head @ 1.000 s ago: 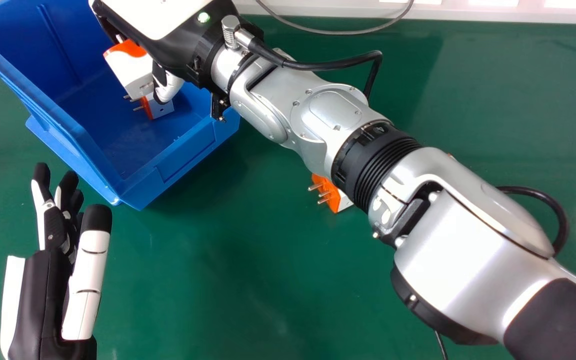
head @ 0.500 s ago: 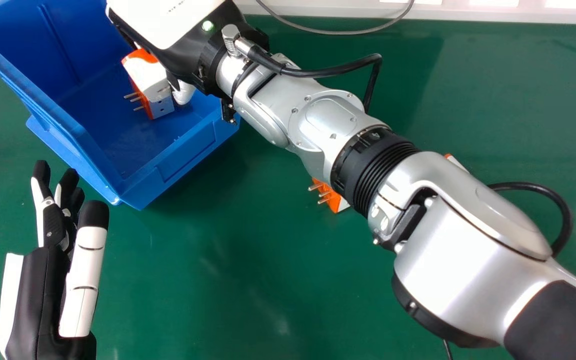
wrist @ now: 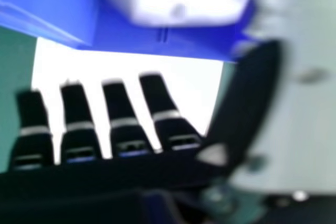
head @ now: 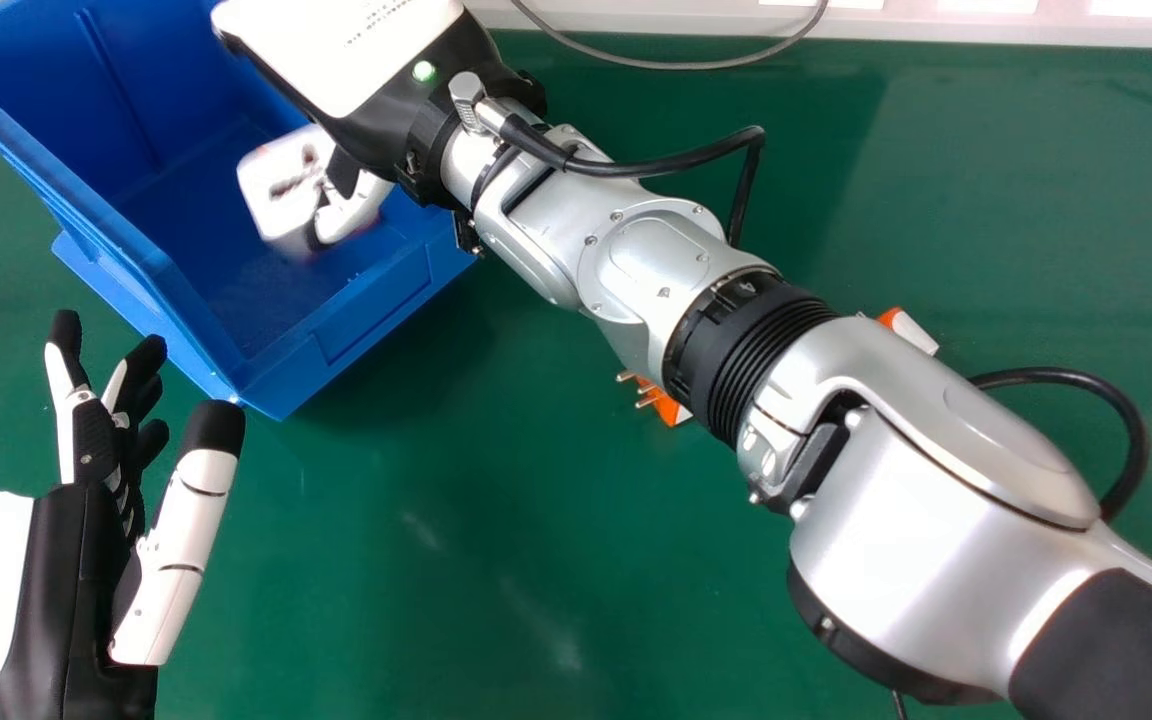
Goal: Pick all objects and put in blue box
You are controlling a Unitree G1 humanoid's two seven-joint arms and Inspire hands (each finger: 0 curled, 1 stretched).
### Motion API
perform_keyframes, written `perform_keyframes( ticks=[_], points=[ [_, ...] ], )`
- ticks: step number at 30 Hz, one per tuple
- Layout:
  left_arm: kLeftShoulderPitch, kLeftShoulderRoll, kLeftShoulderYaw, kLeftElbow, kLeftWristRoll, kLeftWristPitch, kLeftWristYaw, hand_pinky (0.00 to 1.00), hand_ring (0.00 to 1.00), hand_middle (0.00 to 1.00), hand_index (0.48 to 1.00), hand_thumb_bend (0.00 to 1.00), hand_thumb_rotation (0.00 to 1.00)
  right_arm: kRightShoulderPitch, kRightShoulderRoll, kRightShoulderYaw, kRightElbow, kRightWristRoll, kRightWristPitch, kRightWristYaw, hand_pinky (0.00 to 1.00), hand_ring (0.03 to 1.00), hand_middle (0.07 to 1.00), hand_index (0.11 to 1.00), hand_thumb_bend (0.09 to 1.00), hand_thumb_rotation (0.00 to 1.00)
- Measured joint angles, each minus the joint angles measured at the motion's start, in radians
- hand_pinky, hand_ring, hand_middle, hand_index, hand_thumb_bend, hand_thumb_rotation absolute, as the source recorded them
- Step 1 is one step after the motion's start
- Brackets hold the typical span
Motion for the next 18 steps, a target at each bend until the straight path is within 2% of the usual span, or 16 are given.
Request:
perform_keyframes(
  ticks=[8,14,16,18],
  points=[
    [-0.004,0.002,0.001,0.0,-0.002,0.004,0.0,0.9,0.93,0.93,0.926,0.66,0.78,0.006,0.0,0.0,0.0,0.0,0.011,-0.012,1.0,1.0,1.0,1.0,0.727,1.0],
    [-0.009,0.005,0.007,0.002,-0.004,0.006,-0.001,0.89,0.93,0.93,0.923,0.66,0.77,0.017,-0.002,0.0,-0.007,0.001,0.012,-0.017,1.0,1.0,1.0,1.0,0.729,1.0],
    [-0.01,0.006,0.01,0.006,-0.018,0.006,-0.002,0.89,0.93,0.93,0.922,0.66,0.77,0.026,-0.003,0.0,-0.017,0.001,0.011,-0.022,1.0,1.0,1.0,1.0,0.73,1.0],
    [-0.01,0.007,0.014,0.008,-0.022,0.006,-0.005,0.89,0.93,0.93,0.921,0.68,0.78,0.04,-0.006,-0.003,-0.034,0.004,0.007,-0.028,1.0,1.0,1.0,1.0,0.73,1.0]
  ],
)
